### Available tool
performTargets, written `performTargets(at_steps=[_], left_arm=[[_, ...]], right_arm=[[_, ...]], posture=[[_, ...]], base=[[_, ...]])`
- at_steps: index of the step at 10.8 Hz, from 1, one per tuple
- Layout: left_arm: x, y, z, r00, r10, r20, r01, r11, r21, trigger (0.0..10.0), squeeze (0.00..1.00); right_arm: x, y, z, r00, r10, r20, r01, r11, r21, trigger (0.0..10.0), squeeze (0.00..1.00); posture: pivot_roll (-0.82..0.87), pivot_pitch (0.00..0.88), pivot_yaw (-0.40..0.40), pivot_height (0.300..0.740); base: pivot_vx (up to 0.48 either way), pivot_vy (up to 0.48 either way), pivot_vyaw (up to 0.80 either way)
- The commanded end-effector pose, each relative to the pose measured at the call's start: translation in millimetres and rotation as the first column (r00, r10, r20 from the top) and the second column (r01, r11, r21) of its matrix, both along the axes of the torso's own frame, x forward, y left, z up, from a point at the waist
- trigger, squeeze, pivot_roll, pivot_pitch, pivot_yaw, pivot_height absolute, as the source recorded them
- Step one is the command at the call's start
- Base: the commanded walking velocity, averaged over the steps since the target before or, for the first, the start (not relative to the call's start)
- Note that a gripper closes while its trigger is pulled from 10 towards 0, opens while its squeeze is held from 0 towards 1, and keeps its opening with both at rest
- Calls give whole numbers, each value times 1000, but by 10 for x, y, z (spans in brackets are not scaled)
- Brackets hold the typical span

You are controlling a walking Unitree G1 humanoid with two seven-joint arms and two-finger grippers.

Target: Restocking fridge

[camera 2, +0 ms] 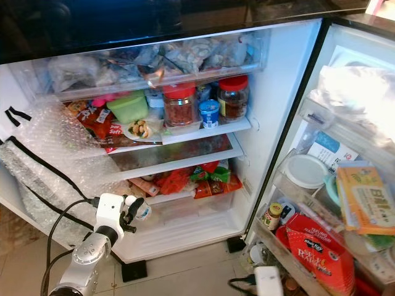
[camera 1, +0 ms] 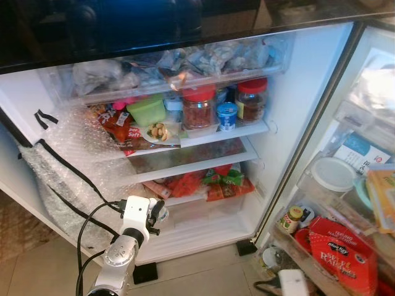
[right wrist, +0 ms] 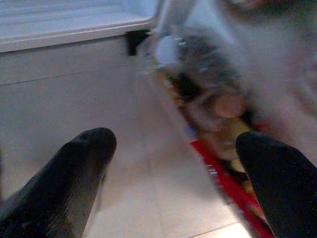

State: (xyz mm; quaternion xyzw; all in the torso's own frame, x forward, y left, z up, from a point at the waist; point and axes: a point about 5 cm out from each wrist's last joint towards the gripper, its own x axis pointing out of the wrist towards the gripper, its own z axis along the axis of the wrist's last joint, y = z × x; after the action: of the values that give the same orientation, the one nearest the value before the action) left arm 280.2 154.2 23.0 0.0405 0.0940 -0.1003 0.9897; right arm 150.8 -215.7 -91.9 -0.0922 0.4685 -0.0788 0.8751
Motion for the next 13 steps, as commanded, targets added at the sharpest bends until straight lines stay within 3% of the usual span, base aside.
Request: performTargets(at_steps=[1,7,13], left_arm=[[11,20,38,1000,-1,16,1,1000,-5,10000,0],[16,38,48,1000,0,21,0,1000,-7,10000,0],[30,39,67,1000,1,29,-1,1000,-12,10000,0]], right_arm=[[2,3,0,1000,4,-1,-4,1000,-9,10000,0],[-32,-7,-12,993,99,-58,-106,984,-141,10000,0],[-86,-76,-18,991,108,-81,-120,979,-167,10000,0]], posture=[[-94,24,41,740],[-93,24,45,740],[-90,22,43,740]], base=[[0,0,0],[0,0,0],[0,0,0]])
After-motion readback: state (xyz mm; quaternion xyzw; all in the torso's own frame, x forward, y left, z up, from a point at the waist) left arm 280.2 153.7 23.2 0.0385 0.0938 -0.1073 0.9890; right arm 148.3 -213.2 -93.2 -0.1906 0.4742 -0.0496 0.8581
